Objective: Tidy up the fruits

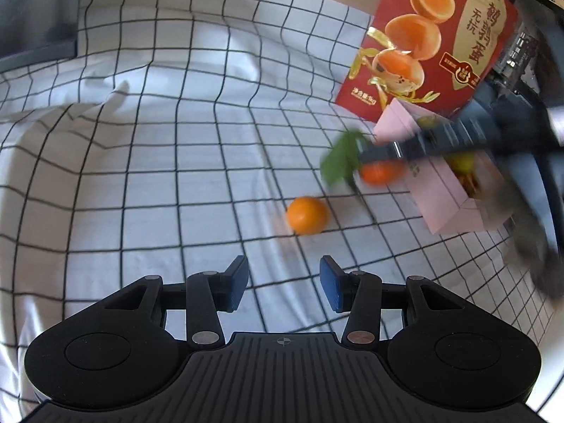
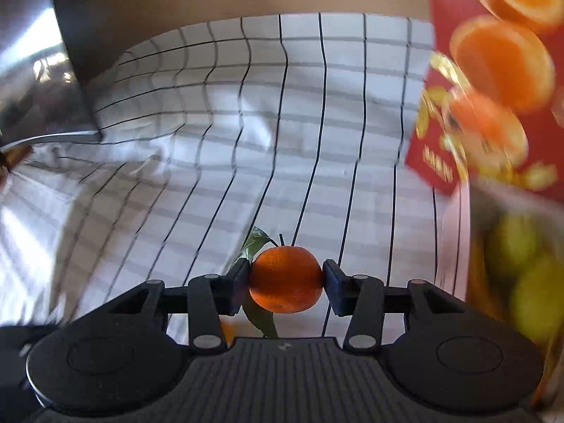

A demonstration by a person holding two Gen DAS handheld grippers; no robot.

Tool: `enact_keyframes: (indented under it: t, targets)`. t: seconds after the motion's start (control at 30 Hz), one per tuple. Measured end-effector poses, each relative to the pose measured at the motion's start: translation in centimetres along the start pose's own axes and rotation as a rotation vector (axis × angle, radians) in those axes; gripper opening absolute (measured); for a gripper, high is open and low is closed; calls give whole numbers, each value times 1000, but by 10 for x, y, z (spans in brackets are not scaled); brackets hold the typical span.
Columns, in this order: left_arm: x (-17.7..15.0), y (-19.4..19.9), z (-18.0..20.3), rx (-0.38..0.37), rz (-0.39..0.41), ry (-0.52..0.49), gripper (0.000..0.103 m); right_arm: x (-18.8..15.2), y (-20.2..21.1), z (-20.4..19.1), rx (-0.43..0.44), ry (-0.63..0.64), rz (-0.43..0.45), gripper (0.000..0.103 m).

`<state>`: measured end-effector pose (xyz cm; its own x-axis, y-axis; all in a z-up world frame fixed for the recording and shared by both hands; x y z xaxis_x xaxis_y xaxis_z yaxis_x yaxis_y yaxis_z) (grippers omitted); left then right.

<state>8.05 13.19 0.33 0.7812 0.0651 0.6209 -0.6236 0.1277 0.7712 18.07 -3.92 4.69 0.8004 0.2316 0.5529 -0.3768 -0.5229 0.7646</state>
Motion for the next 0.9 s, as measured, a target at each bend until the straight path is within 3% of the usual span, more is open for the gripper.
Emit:
enact_keyframes:
  t: [0.33,0.6,0.9]
  targets:
    - [6,-6,15,4,8,-46,50,-96,25,-11,-99,20,158,45]
    - [8,-11,26,6,9,-82,50,-137,30,-8,-115,3,154,47]
    - [26,-23,41,65,81,-216,50,-162,31,-15,-140,13,109,67]
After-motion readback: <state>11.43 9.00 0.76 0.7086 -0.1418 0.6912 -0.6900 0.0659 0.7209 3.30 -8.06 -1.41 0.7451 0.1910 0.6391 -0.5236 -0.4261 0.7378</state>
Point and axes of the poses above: each gripper's, at about its wrist camera, not at the fingertips, and y roughly against the way its jaws point, z to its right, x to its top, the point moved 5 cm from there along -y, roughly the way its jaws point, and after that the axes turned 9 degrees about x, right-handed, at the moved point
